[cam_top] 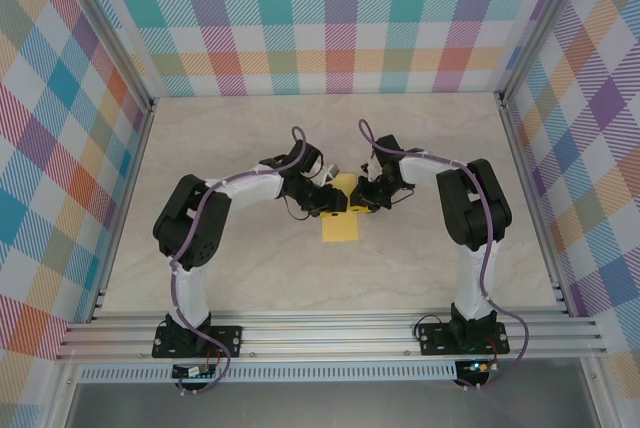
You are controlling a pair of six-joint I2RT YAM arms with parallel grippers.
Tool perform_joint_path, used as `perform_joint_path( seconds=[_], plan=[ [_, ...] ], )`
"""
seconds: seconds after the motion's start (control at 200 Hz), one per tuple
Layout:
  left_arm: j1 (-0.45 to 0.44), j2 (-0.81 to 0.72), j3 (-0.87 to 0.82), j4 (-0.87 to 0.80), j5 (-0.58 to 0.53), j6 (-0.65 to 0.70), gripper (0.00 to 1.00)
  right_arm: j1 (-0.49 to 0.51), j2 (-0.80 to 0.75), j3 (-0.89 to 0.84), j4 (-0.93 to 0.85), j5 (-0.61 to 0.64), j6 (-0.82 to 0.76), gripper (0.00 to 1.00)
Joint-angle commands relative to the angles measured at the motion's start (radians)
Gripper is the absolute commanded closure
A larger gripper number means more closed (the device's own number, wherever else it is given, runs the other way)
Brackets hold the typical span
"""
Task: Fold a paper plane with a square sheet of paper (fold left side to right side)
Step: Hold the square sheet of paper at the center of the table.
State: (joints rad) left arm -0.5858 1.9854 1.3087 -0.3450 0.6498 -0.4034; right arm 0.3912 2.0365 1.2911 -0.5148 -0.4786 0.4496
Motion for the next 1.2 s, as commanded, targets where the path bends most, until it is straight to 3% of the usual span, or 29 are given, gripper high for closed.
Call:
perform_joint_path(
  seconds=[0.0, 0.6, 0.71, 0.975, 1.195],
  plan=[
    [0.007, 0.060, 0.030, -0.021, -0.022, -0.026, 0.60, 0.008, 0.052, -0.008, -0.069, 0.075, -0.019, 0.85],
    [-0.007, 0.079, -0.013, -0.019, -0.069, -0.058, 0.61, 0.003, -0.131, 0.054, -0.111, 0.020, -0.090, 0.86],
    [-0.009, 0.080, -0.007, -0.019, -0.070, -0.058, 0.61, 0.005, -0.146, 0.010, -0.116, -0.020, -0.090, 0.91],
    [-0.009, 0.082, 0.008, -0.024, -0.069, -0.058, 0.61, 0.048, -0.147, -0.144, 0.025, -0.155, 0.013, 0.92],
    [-0.009, 0.075, 0.012, -0.025, -0.071, -0.057, 0.61, 0.072, -0.087, -0.165, 0.015, -0.111, 0.018, 0.92]
  ],
)
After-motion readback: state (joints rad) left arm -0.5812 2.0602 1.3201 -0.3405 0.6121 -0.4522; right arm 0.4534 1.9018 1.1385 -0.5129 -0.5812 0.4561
